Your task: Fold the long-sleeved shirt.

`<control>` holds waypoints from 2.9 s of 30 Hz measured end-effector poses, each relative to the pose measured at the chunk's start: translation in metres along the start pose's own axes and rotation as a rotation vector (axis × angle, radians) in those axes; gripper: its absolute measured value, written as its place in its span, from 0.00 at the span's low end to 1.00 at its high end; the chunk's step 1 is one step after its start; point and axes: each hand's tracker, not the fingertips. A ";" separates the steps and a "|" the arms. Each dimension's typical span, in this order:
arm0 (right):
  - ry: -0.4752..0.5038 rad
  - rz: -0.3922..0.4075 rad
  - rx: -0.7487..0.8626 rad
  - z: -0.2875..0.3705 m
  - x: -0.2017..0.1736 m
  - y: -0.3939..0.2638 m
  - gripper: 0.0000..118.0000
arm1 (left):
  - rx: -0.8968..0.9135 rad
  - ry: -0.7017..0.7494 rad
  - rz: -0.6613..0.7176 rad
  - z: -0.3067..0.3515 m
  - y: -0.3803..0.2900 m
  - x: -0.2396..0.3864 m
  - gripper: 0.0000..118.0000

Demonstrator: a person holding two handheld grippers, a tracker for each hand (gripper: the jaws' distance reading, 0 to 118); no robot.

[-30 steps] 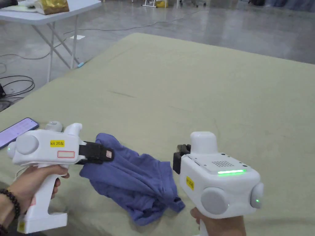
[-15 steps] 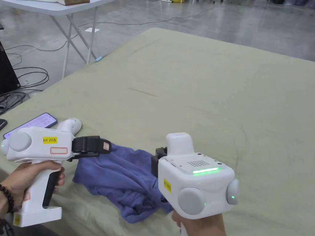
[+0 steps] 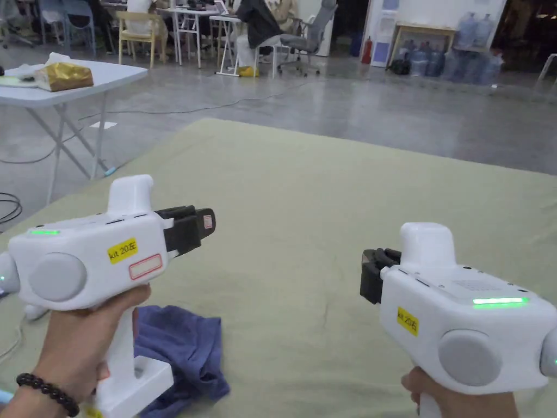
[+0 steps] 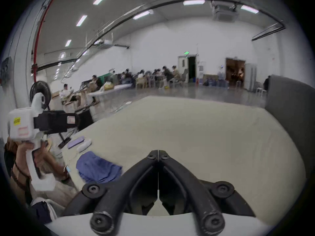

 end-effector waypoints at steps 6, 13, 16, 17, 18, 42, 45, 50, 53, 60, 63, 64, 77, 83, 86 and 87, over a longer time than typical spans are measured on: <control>-0.202 0.017 0.138 0.069 0.085 0.025 0.00 | 0.125 -0.053 -0.085 -0.039 0.005 0.127 0.00; -0.467 0.010 0.255 0.105 0.174 -0.006 0.00 | 0.262 0.154 -0.285 -0.075 -0.057 0.199 0.00; -0.499 0.022 0.293 0.113 0.193 -0.035 0.00 | 0.256 0.186 -0.284 -0.083 -0.097 0.208 0.00; -0.519 0.028 0.294 0.115 0.195 -0.043 0.00 | 0.265 0.214 -0.276 -0.085 -0.106 0.212 0.00; -0.538 0.027 0.303 0.117 0.197 -0.053 0.00 | 0.266 0.226 -0.274 -0.084 -0.118 0.214 0.00; -0.533 0.039 0.292 0.133 0.188 -0.132 0.00 | 0.213 0.268 -0.278 -0.042 -0.194 0.203 0.00; -0.519 0.027 0.285 0.132 0.187 -0.133 0.00 | 0.206 0.256 -0.280 -0.040 -0.192 0.203 0.02; -0.504 0.022 0.255 0.127 0.187 -0.131 1.00 | 0.147 0.256 -0.301 -0.046 -0.188 0.205 0.91; -0.514 0.041 0.296 0.128 0.185 -0.133 1.00 | 0.197 0.189 -0.276 -0.046 -0.188 0.202 1.00; -0.531 0.087 0.318 0.122 0.186 -0.134 1.00 | 0.327 0.242 -0.421 -0.045 -0.195 0.204 1.00; -0.521 0.038 0.196 0.119 0.189 -0.132 1.00 | 0.265 0.187 -0.362 -0.044 -0.191 0.203 1.00; -0.495 0.000 0.213 0.121 0.191 -0.132 1.00 | 0.247 0.204 -0.364 -0.045 -0.189 0.204 1.00; -0.507 -0.007 0.295 0.129 0.189 -0.130 1.00 | 0.285 0.167 -0.387 -0.033 -0.188 0.215 0.99; -0.503 -0.007 0.304 0.130 0.189 -0.126 1.00 | 0.262 0.187 -0.362 -0.036 -0.187 0.214 0.99; -0.508 0.008 0.308 0.132 0.189 -0.127 1.00 | 0.250 0.170 -0.382 -0.038 -0.189 0.214 0.99; -0.512 0.009 0.308 0.132 0.189 -0.127 1.00 | 0.250 0.176 -0.383 -0.039 -0.190 0.215 0.99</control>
